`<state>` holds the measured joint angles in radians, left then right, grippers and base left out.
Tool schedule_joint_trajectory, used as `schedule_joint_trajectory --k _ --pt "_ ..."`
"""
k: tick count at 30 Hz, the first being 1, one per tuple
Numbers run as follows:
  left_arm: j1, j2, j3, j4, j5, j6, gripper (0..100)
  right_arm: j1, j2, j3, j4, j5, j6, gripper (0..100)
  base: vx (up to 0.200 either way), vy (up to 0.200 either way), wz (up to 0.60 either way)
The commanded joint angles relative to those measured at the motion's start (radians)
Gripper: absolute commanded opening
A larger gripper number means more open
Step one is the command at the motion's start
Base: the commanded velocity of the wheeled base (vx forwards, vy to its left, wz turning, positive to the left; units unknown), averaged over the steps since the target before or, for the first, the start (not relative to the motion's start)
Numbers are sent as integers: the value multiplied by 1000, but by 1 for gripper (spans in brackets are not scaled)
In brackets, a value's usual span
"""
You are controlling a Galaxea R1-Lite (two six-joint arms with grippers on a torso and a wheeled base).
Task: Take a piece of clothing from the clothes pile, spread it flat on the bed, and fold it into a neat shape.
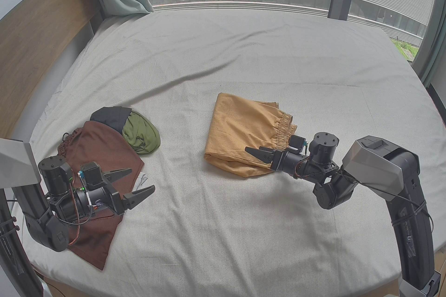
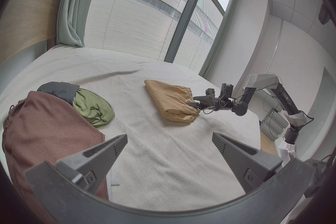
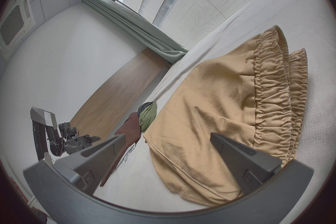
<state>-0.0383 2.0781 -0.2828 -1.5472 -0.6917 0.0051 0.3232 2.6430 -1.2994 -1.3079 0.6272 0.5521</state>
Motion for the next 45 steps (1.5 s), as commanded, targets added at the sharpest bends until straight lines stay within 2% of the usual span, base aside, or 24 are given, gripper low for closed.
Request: schedule_joint_trajectory --k 1,9,15,18,23,30,31,34,35,36,37,40,42,45 --pt "-3 -1 1 -1 0 1 100 -1 -6 8 4 0 0 100 0 0 0" --pt "-45 -58 25 -1 0 1 100 14 -189 129 2 -1 0 100 0 0 0" --pt "-64 -73 28 -1 -8 6 100 20 -394 287 4 -3 -14 100 0 0 0" --pt "-89 -105 43 -1 -15 6 100 19 -477 381 4 -3 -66 100 0 0 0" --pt "-150 -144 82 -1 -19 9 100 10 -620 580 -7 -34 -209 100 0 0 0" --pt "-292 -251 134 -1 -34 10 100 -38 -873 847 -40 -113 -284 100 0 0 0" --pt "-361 -300 152 -1 -20 10 100 -84 -953 922 -44 -124 -344 100 0 0 0" --pt "-479 -385 195 1 41 16 100 -182 -1109 1062 -44 -116 -432 100 0 0 0" --pt "-489 -392 201 1 50 15 100 -191 -1124 1074 -44 -115 -439 100 0 0 0" --pt "-551 -435 232 1 90 7 100 -225 -1216 1138 -44 -104 -455 100 0 0 0" --pt "-580 -466 258 1 110 -1 100 -237 -1284 1184 -44 -92 -457 100 0 0 0" --pt "-623 -553 283 13 156 -33 100 -246 -1483 1299 -24 -63 -448 100 0 0 0" --pt "-621 -641 283 15 215 -60 100 -251 -1684 1298 136 -60 -413 100 0 0 0" --pt "-614 -756 283 45 307 -117 100 -234 -2046 1298 410 -52 -310 100 0 0 0"
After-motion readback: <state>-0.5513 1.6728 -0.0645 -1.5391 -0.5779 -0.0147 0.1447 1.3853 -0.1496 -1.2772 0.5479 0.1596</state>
